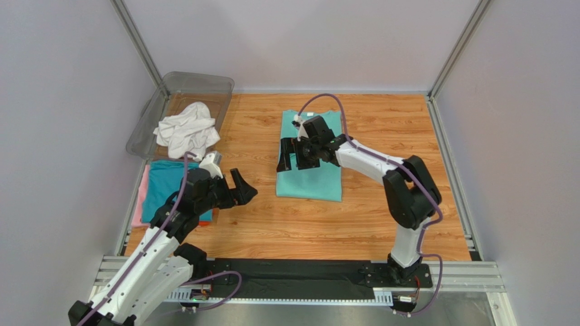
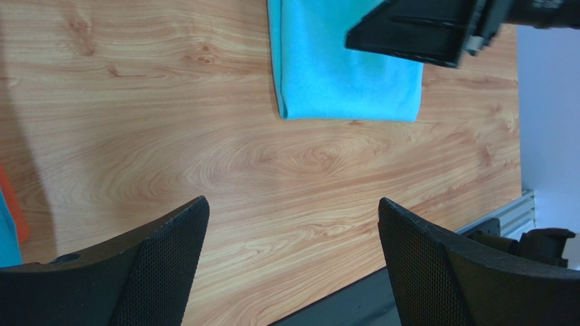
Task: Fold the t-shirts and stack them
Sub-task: Fold the tshirt
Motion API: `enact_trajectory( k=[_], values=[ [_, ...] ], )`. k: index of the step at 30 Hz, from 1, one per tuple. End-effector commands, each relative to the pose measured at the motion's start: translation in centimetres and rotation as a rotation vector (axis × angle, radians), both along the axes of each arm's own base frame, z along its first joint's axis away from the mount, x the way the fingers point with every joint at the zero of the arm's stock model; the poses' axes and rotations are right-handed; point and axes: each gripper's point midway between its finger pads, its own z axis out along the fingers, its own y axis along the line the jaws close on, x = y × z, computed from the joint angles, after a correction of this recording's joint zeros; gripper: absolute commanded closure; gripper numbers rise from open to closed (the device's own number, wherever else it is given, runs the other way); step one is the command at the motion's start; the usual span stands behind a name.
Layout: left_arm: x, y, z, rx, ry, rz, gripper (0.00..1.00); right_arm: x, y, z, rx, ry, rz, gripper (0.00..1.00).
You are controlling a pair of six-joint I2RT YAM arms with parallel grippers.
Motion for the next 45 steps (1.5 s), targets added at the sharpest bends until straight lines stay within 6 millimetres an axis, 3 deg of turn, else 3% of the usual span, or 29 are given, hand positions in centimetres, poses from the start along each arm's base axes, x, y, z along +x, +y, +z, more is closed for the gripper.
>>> enact_trajectory(
  k=[1, 3, 4, 9, 12, 15, 17, 19, 20, 21, 22, 23, 24, 25, 26, 27, 29, 30, 32, 33, 34, 35, 36, 37, 38, 40, 45],
  values=[
    [-0.1, 0.7, 0.4, -0.02, -0.015, 0.056, 0.0, 4.5, 2.1, -0.5, 0.0, -0.066, -0.04, 0.0],
    [-0.2, 1.0, 0.1, -0.013, -0.014, 0.067, 0.0, 6.2, 3.1, -0.1, 0.0, -0.079, -0.042, 0.0],
    [-0.2, 1.0, 0.0, -0.009, -0.009, 0.074, 0.0, 6.6, 3.3, -1.8, -0.023, -0.05, -0.047, 0.0],
    [0.0, 1.1, -0.6, 0.014, 0.018, 0.072, 0.0, 10.2, 4.9, -3.2, -0.041, -0.086, -0.076, 0.0],
    [-0.1, 0.9, -1.0, 0.022, 0.045, 0.06, 0.0, 13.6, 5.6, -1.7, -0.041, -0.158, -0.109, 0.0],
    [-0.3, 0.5, -1.3, 0.018, 0.067, 0.042, 0.0, 14.2, 5.6, -1.3, -0.059, -0.156, -0.103, 0.0],
    [-0.3, 0.4, -1.5, 0.012, 0.077, 0.041, 0.0, 14.5, 5.6, 0.2, -0.059, -0.19, -0.102, 0.0],
    [0.0, 0.0, -1.7, -0.008, 0.084, 0.048, 0.0, 14.4, 5.0, 3.5, -0.044, -0.243, -0.117, 0.0],
    [0.1, 0.0, -2.2, -0.015, 0.096, 0.054, 0.0, 14.1, 4.1, 3.7, -0.069, -0.25, -0.137, 0.0],
    [0.1, -0.3, -2.4, -0.029, 0.103, 0.054, 0.0, 13.6, 3.4, 7.1, -0.047, -0.301, -0.157, 0.0],
    [0.8, -0.8, -1.9, -0.05, 0.066, 0.042, 0.0, 13.3, 2.6, 8.4, -0.05, -0.328, -0.175, 0.0],
    [0.6, -1.2, -2.1, -0.064, 0.064, 0.012, 0.0, 12.5, 0.7, 7.0, -0.114, -0.321, -0.222, 0.0],
    [0.8, -1.6, -2.3, -0.07, 0.066, -0.004, 0.0, 11.9, -1.0, 10.9, -0.095, -0.389, -0.282, 0.0],
    [1.1, -2.2, -1.8, -0.093, 0.049, -0.029, 0.0, 11.4, -2.4, 11.6, -0.105, -0.416, -0.33, 0.0],
    [1.2, -2.4, -2.0, -0.096, 0.056, -0.034, 0.0, 10.4, -4.9, 15.3, -0.085, -0.481, -0.423, 0.0],
    [1.5, -2.7, -2.6, -0.092, 0.084, -0.037, 0.0, 8.9, -6.9, 12.5, -0.137, -0.441, -0.459, 0.0],
    [2.0, -3.5, -2.4, -0.108, 0.087, -0.065, 0.0, 7.5, -10.2, 13.2, -0.142, -0.454, -0.556, 0.0],
    [2.3, -3.9, -3.5, -0.088, 0.122, -0.08, 0.0, 5.2, -12.3, 12.4, -0.135, -0.433, -0.592, 0.0],
    [3.0, -4.7, -3.4, -0.096, 0.135, -0.111, 0.0, 3.5, -14.9, 11.5, -0.117, -0.398, -0.633, 0.0],
    [3.4, -5.0, -4.7, -0.085, 0.179, -0.115, 0.0, 2.2, -16.0, 12.8, -0.069, -0.416, -0.65, 0.0],
    [3.9, -5.7, -4.5, -0.103, 0.167, -0.139, 0.03, 1.2, -17.8, 10.2, -0.086, -0.364, -0.678, 0.0],
    [4.3, -6.0, -4.7, -0.106, 0.174, -0.144, 0.04, -0.1, -18.1, 11.1, -0.032, -0.372, -0.662, 0.0],
    [4.6, -6.2, -6.0, -0.092, 0.217, -0.147, 0.07, -0.9, -18.6, 10.6, -0.021, -0.359, -0.669, 0.0],
    [4.9, -6.5, -6.3, -0.092, 0.225, -0.156, 0.1, -2.0, -19.8, 8.3, -0.04, -0.311, -0.696, 0.0],
    [5.3, -6.8, -7.1, -0.083, 0.257, -0.157, 0.1, -2.8, -20.3, 9.0, -0.014, -0.334, -0.707, 0.0],
    [6.0, -7.4, -7.3, -0.087, 0.262, -0.175, 0.15, -4.0, -21.3, 7.0, -0.04, -0.302, -0.728, 0.0],
    [6.9, -8.3, -9.5, -0.074, 0.32, -0.19, 0.3, -5.9, -22.4, 5.2, -0.068, -0.256, -0.752, 0.0]
  ],
)
